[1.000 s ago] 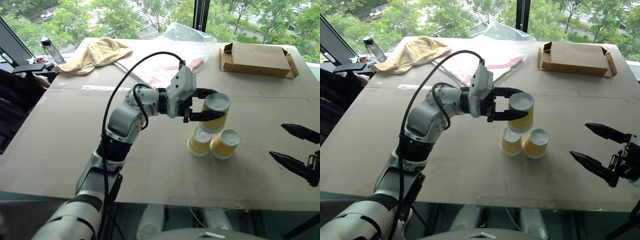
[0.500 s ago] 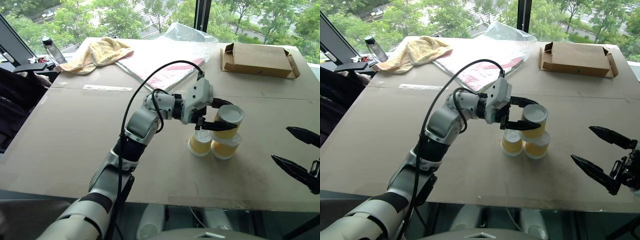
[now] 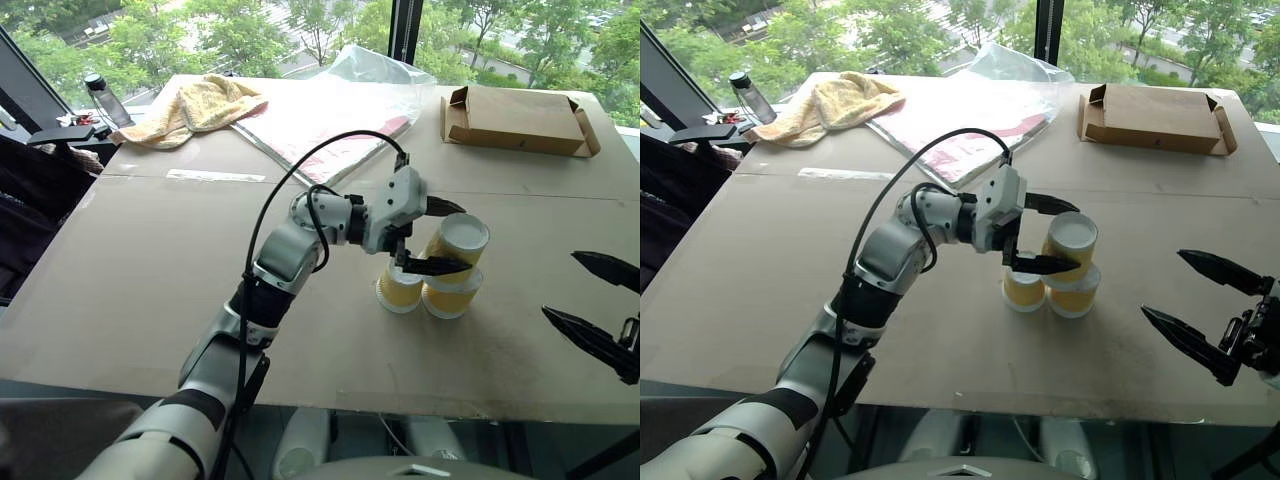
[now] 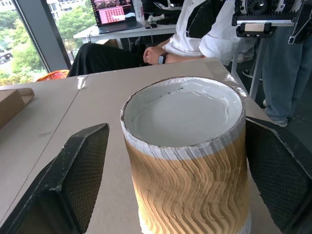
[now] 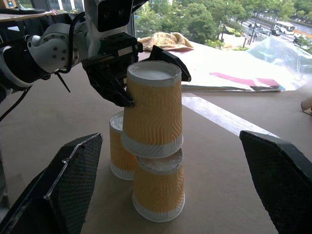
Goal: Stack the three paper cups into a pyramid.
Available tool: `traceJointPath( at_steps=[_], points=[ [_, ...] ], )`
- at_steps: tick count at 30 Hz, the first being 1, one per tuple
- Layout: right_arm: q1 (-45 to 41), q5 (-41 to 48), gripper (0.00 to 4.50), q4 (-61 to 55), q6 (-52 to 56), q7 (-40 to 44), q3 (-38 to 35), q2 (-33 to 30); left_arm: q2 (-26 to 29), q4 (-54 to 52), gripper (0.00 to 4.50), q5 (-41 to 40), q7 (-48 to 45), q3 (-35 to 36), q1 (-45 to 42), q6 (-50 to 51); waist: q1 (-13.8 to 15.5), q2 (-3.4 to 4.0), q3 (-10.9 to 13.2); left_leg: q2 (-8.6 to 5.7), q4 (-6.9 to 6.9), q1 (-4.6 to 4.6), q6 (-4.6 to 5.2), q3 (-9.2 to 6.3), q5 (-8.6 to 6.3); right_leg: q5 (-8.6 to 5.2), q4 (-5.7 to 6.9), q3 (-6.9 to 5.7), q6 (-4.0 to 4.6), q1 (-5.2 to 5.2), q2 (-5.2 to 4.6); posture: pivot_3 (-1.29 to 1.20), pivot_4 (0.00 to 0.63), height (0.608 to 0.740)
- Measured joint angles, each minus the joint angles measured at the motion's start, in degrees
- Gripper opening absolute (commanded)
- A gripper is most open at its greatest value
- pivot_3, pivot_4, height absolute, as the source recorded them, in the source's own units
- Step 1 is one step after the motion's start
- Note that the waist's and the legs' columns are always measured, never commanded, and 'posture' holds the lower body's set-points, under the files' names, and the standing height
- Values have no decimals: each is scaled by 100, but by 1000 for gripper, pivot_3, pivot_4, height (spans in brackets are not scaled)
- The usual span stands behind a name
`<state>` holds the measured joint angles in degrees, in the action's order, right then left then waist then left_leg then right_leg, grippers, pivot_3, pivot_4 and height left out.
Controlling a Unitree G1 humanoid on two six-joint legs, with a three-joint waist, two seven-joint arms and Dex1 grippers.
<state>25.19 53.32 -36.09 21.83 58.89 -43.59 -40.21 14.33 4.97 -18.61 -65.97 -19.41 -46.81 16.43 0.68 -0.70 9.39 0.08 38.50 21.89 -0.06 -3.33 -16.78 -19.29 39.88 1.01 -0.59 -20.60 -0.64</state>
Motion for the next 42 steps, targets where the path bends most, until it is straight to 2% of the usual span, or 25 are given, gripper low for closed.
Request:
traceJointPath(
  at_steps=[9, 14, 18, 20, 24, 27, 28, 30, 33, 37, 42],
  points=[
    [-228, -87, 4500, 150, -1, 74, 284, -29, 503, -1270, 4394, -932, -166, 503, 234, 1072, -4, 3, -1, 1, 1, -1, -1, -1, 0, 0, 0, 0, 0, 2, -1, 0, 150, 740],
    [-441, -123, 4500, 317, -2, 117, 415, -134, 899, -1616, 4394, -1041, -148, 572, 459, 1337, -1, 3, -1, 1, 2, -1, -1, -4, 1, 0, 1, -2, 0, 2, -1, 0, 150, 740],
    [-491, -194, 4500, 416, -73, 196, 519, -131, 950, -1887, 4394, -1358, 286, 1227, 587, 1460, 3, 2, -1, 2, 3, 1, -1, -4, 0, 0, -1, -3, 0, 2, -3, 0, 150, 740],
    [-539, -291, 4500, 530, -151, 228, 598, -103, 995, -2110, 4394, -1787, 755, 1842, 732, 1771, -6, 2, -1, 3, 3, -1, 0, -4, 0, 0, 0, -3, 0, 2, -4, 0, 150, 740],
    [-513, -588, 4500, 950, -389, 429, 773, -51, 1559, -2603, 4394, -2336, 1066, 2605, 1806, 2229, -97, 6, -2, 4, -3, -5, -1, -5, 0, 0, -2, -2, 0, 1, -4, 0, 150, 740],
    [-469, -882, 4500, 1297, -631, 634, 905, -47, 2054, -2969, 4394, -2539, 1021, 2893, 2613, 2418, -103, 5, -1, 4, -2, -6, -1, -4, 0, 0, -2, -2, 0, 2, -7, 0, 150, 740],
    [-505, -1006, 4500, 1427, -776, 725, 961, -25, 2391, -3181, 4394, -2499, 907, 3017, 3112, 2343, -121, 8, 0, 4, -4, -10, -1, -2, 0, 0, -2, 2, 0, 3, -8, 0, 150, 740],
    [-473, -1056, 4500, 1510, -837, 754, 968, -17, 2475, -3192, 4394, -2437, 856, 3025, 3292, 2309, -114, 13, -1, 4, -5, -12, 0, -2, 0, 0, -2, 1, 0, 6, -10, 0, 150, 740],
    [-591, -1466, 4500, 1872, -1367, 929, 1249, 123, 2920, -3165, 4394, -1375, 761, 2986, 4748, 1345, -131, 16, -2, 4, -12, -20, 4, -1, -3, -1, -2, 4, 1, 8, -9, 0, 150, 740],
    [-704, -1755, 4500, 2639, -1765, 964, 1457, 334, 2678, -2872, 4394, -615, 904, 2786, 5671, 424, -45, 19, 0, 2, -10, -15, 22, -3, -13, -1, -3, -3, 1, 6, -18, 0, 150, 740],
    [-667, -1940, 4500, 3015, -2097, 1102, 1595, 367, 2306, -2790, 4394, -193, 1320, 2743, 5882, -180, -19, 27, -5, 2, -13, -17, 23, -2, -14, -1, -4, -3, 1, 6, -18, 0, 150, 740]
  ],
)
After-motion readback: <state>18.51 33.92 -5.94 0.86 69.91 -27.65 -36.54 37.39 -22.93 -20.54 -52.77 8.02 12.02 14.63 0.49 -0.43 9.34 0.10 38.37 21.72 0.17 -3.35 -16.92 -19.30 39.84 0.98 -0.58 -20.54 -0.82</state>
